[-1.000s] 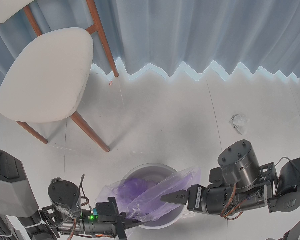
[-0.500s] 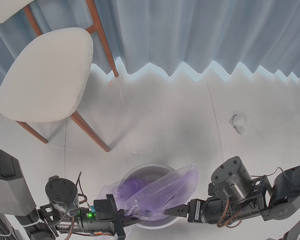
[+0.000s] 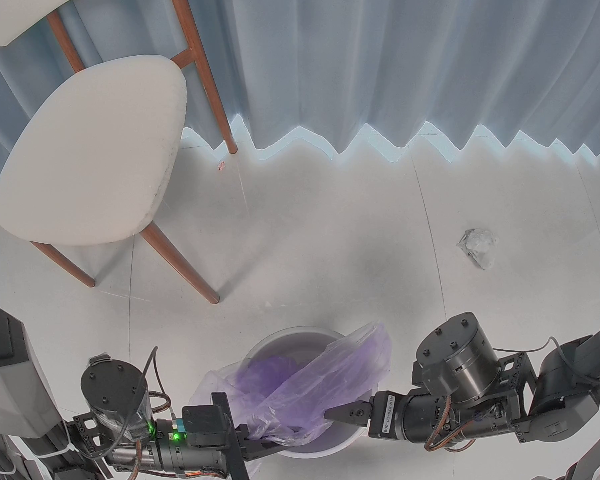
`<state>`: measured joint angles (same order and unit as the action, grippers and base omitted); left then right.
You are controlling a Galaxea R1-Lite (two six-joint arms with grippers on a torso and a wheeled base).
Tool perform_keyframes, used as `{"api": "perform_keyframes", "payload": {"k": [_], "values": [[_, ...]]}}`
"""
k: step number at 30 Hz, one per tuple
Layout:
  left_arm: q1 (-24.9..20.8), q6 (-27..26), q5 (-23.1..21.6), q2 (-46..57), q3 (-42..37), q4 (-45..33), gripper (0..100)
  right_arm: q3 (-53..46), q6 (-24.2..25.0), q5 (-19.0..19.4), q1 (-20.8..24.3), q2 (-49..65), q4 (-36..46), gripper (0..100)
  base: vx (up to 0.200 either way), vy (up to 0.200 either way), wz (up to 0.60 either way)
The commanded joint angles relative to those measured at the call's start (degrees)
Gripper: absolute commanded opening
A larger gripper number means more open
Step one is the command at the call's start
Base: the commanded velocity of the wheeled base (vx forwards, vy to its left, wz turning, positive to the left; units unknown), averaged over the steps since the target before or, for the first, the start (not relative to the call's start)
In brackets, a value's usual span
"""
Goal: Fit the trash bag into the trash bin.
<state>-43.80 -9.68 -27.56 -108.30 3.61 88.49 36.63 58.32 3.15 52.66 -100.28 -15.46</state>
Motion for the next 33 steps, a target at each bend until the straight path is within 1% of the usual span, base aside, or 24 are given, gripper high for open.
{"api": "perform_keyframes", "payload": {"k": [1,6,11,16,19,25,33], "values": [[-0.94,-0.08,-0.03,0.81,-0.71,0.01,0,1.25,-0.05,-1.12,-0.19,-1.94,-0.19,100,0.000,0.000,0.00],[-1.37,-0.25,-0.03,0.81,-1.24,0.01,0,1.42,-0.05,-1.74,-0.28,-2.99,-0.63,100,0.000,0.000,0.00],[-1.55,-0.25,0.05,0.81,-1.41,0.01,0,0.90,-0.14,-2.97,-1.07,-2.46,-3.61,100,0.000,0.000,0.00],[-2.43,-0.43,-0.03,1.87,-2.47,-0.07,0,1.42,-0.22,-3.58,-1.51,-2.29,-3.79,100,0.000,0.000,0.00],[-2.69,-0.43,-0.03,1.87,-2.64,-0.07,0,1.86,-0.31,-3.58,-2.39,-1.94,-3.79,100,0.000,0.000,0.00],[-2.69,-0.43,-0.03,1.51,-2.55,-0.07,0,1.78,-0.31,-3.23,-2.39,0.52,-3.79,100,0.000,0.000,0.00],[-1.73,-0.08,0.05,1.95,-1.85,-0.07,0,-0.51,-0.49,-3.23,-2.04,-0.09,-3.70,100,0.000,0.000,0.00]]}}
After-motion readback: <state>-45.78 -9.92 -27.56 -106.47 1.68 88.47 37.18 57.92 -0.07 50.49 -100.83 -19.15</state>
